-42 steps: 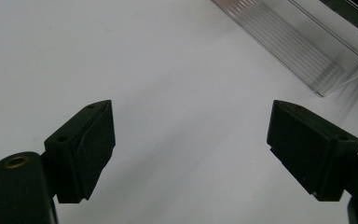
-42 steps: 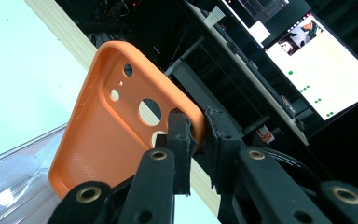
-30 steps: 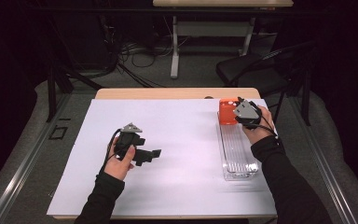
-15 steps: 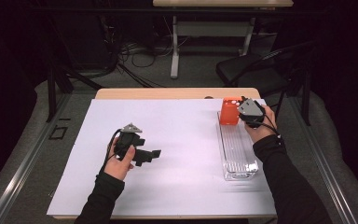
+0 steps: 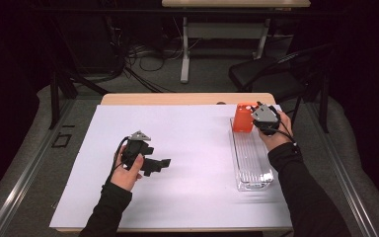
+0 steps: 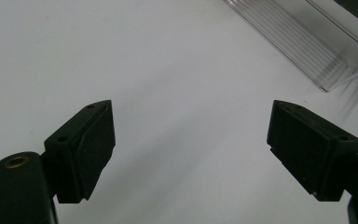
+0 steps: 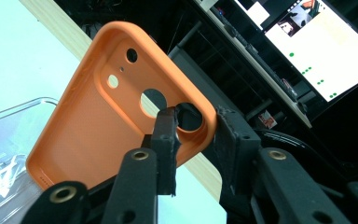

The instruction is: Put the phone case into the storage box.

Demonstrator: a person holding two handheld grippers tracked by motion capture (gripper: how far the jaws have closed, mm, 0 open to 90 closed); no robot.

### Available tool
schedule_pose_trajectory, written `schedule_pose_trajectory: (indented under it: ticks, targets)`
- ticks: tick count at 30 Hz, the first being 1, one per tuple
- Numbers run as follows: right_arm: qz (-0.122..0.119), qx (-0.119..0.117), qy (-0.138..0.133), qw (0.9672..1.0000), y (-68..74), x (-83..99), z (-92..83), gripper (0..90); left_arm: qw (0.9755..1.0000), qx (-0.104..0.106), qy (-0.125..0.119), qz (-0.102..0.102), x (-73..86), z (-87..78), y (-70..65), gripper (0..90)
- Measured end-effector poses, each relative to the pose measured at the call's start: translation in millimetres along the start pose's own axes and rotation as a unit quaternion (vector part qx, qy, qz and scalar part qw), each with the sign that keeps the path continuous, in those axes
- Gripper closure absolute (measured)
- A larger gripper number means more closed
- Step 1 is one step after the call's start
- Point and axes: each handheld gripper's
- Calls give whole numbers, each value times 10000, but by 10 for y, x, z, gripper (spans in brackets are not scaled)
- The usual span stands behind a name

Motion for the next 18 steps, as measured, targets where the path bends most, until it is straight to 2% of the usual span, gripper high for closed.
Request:
schedule_pose_trajectory:
  ticks: [13, 18]
  targets:
    - [48, 11, 30, 10000, 0, 1, -7, 550, 10000, 1, -3, 8, -1, -5, -1, 156]
    - [82, 25, 87, 9999, 23, 3, -59, 495, 10000, -13, -8, 9, -3, -13, 0, 156]
Point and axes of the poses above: each handheld gripper's, and its own axes: z roughly forward along the jaws, x roughly out of its underside, y roughly to its left, and after that the axes turned 7 degrees about z, right-handed
